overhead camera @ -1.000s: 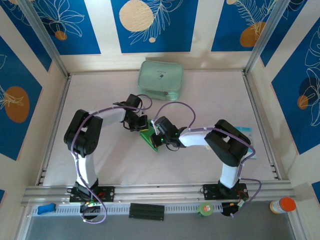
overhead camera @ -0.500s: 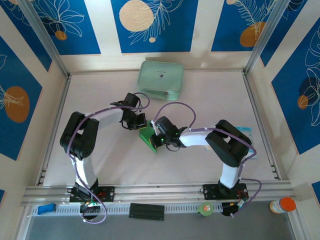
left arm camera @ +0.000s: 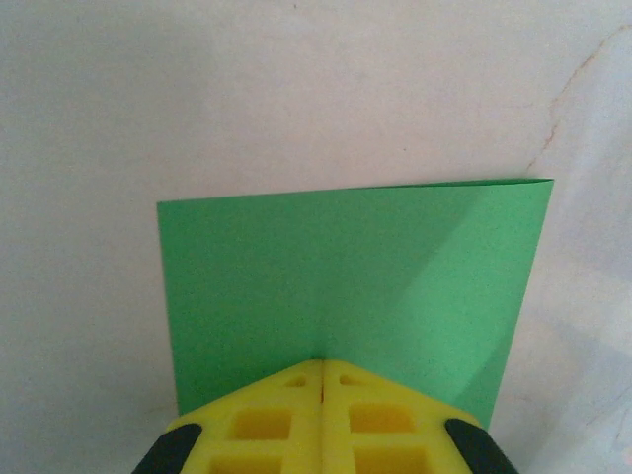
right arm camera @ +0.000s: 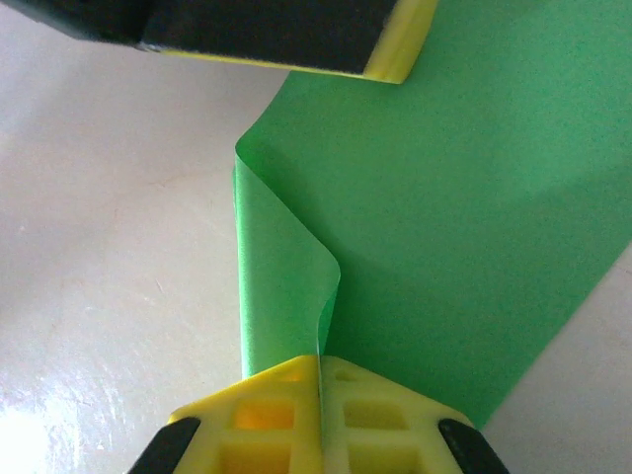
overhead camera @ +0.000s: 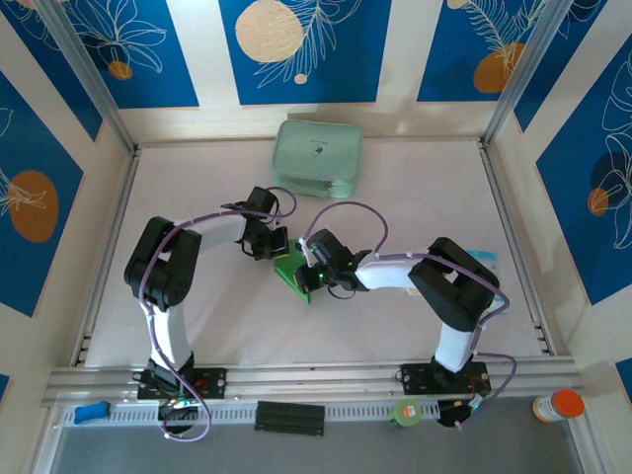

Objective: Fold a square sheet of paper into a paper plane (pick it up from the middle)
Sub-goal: Third fold the triangle at the center of the table.

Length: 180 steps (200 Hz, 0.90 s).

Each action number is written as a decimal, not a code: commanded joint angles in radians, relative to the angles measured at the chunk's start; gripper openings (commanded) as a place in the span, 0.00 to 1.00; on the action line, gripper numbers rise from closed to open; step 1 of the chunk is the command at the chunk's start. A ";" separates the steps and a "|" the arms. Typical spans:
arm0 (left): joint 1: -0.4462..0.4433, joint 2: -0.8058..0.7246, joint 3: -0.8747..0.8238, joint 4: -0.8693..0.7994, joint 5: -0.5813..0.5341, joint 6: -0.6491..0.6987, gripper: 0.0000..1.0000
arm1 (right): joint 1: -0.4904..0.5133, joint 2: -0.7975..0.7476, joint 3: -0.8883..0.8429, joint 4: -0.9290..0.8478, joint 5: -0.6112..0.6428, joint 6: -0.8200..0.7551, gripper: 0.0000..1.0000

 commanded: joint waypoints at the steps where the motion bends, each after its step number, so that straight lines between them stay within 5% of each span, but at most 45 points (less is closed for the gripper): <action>1: 0.006 0.023 0.003 -0.025 -0.011 0.007 0.06 | -0.003 0.011 0.020 -0.027 -0.015 0.012 0.00; 180: 0.006 -0.002 0.009 -0.030 -0.003 0.005 0.07 | -0.005 0.053 0.055 -0.069 -0.012 0.006 0.00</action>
